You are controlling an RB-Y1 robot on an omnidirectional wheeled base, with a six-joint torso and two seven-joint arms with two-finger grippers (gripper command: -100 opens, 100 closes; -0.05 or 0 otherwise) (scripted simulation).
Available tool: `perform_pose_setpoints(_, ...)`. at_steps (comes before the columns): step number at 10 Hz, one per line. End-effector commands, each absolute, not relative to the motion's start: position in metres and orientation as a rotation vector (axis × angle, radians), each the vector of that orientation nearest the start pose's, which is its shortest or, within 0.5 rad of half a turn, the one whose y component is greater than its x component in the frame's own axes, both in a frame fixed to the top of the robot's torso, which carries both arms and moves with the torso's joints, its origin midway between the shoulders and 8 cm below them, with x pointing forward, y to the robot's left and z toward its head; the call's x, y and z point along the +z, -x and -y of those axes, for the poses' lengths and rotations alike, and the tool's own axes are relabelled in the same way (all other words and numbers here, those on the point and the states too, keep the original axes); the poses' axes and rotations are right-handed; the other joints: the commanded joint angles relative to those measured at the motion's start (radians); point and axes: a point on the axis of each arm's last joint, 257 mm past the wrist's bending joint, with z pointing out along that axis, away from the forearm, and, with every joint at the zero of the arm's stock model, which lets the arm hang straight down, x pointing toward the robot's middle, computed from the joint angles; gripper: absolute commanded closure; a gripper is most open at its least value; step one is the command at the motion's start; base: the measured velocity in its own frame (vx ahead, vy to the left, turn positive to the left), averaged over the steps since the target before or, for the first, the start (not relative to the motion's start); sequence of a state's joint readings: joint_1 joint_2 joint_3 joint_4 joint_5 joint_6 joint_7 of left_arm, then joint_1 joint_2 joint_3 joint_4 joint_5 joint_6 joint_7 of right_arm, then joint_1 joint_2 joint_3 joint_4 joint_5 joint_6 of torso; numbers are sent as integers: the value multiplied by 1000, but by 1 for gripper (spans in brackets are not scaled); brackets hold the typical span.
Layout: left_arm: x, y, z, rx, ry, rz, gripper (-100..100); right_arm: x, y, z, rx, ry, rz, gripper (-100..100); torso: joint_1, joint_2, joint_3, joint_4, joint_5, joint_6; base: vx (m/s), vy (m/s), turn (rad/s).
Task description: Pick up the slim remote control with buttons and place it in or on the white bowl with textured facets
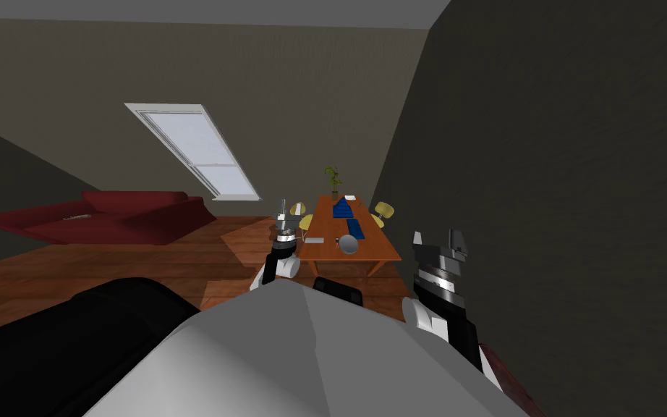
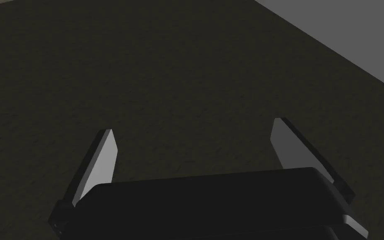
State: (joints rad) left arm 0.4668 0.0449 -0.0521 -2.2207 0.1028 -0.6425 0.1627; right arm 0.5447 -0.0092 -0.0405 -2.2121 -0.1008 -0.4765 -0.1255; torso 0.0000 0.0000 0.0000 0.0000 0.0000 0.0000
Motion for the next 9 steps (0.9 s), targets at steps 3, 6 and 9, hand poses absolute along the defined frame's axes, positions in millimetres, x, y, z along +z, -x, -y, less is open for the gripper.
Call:
perform_pose_setpoints(3, 11, -353, -260, -1622, 703, -579, -100, -25, -350, 314, 1386, -868, -594, 0, 0, 4, 3, 1, 0, 0, -72, 3, 15)
perform_pose_setpoints(6, -9, -368, -257, -1630, 748, -660, -100, -25, -350, 314, 1386, -868, -594, 0, 1, 5, 3, 1, 0, 0, -66, 12, -10)
perform_pose_setpoints(9, -48, -392, -257, -1627, 846, -795, -100, -25, -350, 314, 1386, -868, -594, 0, 2, 2, 1, 1, 0, 0, -42, 21, -42)
